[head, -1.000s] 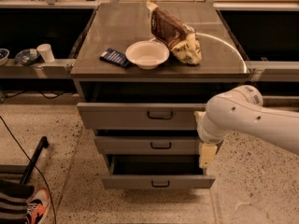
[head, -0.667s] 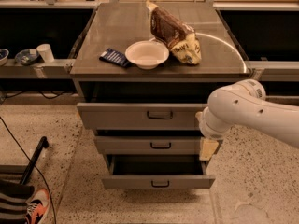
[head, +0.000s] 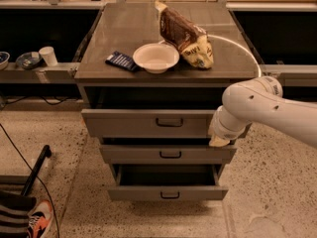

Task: Close top drawer

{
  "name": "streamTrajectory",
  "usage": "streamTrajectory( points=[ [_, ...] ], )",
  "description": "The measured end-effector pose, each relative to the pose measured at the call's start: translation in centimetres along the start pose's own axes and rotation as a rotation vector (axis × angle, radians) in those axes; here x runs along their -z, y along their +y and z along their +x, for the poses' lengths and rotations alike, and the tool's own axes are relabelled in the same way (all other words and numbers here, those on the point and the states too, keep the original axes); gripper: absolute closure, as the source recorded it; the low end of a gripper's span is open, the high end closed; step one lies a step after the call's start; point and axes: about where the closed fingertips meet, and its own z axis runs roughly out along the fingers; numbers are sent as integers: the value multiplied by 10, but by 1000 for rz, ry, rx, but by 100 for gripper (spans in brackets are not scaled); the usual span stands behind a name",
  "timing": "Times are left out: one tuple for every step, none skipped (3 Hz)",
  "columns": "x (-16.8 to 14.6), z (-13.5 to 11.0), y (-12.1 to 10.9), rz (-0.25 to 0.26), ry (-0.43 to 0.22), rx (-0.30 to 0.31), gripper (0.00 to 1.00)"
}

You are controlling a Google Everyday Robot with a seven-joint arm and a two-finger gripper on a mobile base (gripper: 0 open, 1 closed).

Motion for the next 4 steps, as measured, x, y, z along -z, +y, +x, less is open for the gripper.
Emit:
streamTrajectory(
  points=[
    [-8,1,-11,14,5,-2,86],
    [-14,1,-19,38,19,-7,89],
    [-14,1,-19,38,19,-7,67],
    [-14,1,-19,38,19,-7,35]
  ],
)
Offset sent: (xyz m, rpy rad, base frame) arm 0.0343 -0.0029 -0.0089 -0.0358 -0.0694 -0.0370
